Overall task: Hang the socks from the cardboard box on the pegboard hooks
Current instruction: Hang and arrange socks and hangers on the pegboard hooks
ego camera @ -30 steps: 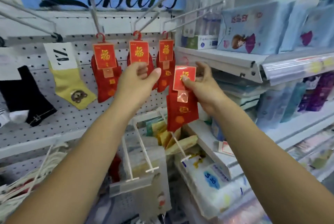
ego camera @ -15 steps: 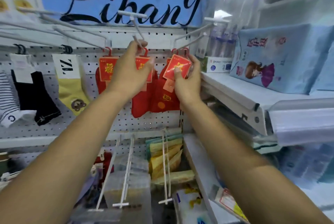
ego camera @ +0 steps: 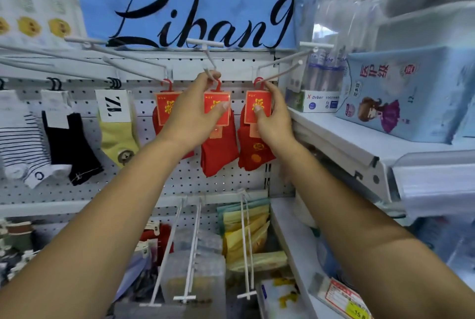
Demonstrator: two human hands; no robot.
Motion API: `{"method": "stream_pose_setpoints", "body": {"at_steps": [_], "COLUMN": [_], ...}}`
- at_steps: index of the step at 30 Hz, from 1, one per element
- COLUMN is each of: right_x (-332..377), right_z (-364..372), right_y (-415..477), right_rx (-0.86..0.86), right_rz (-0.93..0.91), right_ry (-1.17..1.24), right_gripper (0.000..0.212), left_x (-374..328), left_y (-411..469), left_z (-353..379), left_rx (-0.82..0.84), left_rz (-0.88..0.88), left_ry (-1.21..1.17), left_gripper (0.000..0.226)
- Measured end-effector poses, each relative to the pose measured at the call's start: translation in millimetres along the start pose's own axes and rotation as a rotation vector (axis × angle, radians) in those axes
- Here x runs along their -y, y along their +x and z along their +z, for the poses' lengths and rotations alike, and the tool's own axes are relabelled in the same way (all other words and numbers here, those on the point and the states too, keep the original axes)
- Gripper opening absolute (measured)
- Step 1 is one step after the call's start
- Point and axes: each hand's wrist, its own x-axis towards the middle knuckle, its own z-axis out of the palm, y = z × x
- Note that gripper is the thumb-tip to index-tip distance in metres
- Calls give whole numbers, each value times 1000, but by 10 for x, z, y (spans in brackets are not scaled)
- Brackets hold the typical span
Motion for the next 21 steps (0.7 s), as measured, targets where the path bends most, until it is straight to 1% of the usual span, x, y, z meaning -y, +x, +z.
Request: {"method": "stream_pose_setpoints", "body": {"at_steps": [5,9,12,17,21], "right_x": [-32,-11,27,165,302], "right_z": [-37,-46,-74,-161,-299], "right_y": [-64,-148,-275,-602,-991], "right_rx": [28,34,34,2,5], "right_rz": [52,75,61,116,65], "right_ry": [-9,-69,-136,-217,-367], "right_gripper": [68,70,72,71,66], "left_x": [29,61,84,124,171], "left_y": [9,21,-16,-253,-601], "left_z": [-20,-68,-123,-227,-372], "left_rx": [41,73,95,96,125], "left_rz": [3,16,1,-20,-31], "left_ry": [-12,-47,-139,-198,-222], "left_gripper": [60,62,62,65,54]}}
